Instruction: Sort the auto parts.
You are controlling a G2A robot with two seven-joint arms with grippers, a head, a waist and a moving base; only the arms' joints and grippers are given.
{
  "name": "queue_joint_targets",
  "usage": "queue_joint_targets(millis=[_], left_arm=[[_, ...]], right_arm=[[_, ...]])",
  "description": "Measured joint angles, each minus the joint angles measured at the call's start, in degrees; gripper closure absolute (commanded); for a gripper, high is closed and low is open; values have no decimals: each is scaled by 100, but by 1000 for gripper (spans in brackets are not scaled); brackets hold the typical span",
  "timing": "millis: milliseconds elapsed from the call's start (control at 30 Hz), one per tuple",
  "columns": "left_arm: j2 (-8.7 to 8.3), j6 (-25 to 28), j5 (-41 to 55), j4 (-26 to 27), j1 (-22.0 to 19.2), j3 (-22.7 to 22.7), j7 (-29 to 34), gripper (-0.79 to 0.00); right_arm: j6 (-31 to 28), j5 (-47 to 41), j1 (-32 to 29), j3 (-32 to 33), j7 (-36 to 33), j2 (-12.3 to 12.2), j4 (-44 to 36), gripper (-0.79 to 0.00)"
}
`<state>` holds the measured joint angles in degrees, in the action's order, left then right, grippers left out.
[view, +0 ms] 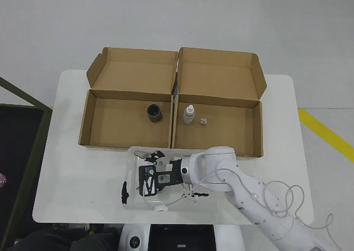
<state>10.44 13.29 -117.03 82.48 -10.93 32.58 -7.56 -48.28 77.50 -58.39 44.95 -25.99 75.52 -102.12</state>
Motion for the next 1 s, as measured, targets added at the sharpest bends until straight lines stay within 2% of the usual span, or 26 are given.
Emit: queue_joint_targets(millis=[633,1000], left_arm=[[0,0,0,0,0,0,0,-785],[0,0,0,0,0,0,0,-785]], right_arm=[[-255,605,-771,165,-20,-264,-303,-600],[-253,808,-848,97,128,-322,-29,-570]])
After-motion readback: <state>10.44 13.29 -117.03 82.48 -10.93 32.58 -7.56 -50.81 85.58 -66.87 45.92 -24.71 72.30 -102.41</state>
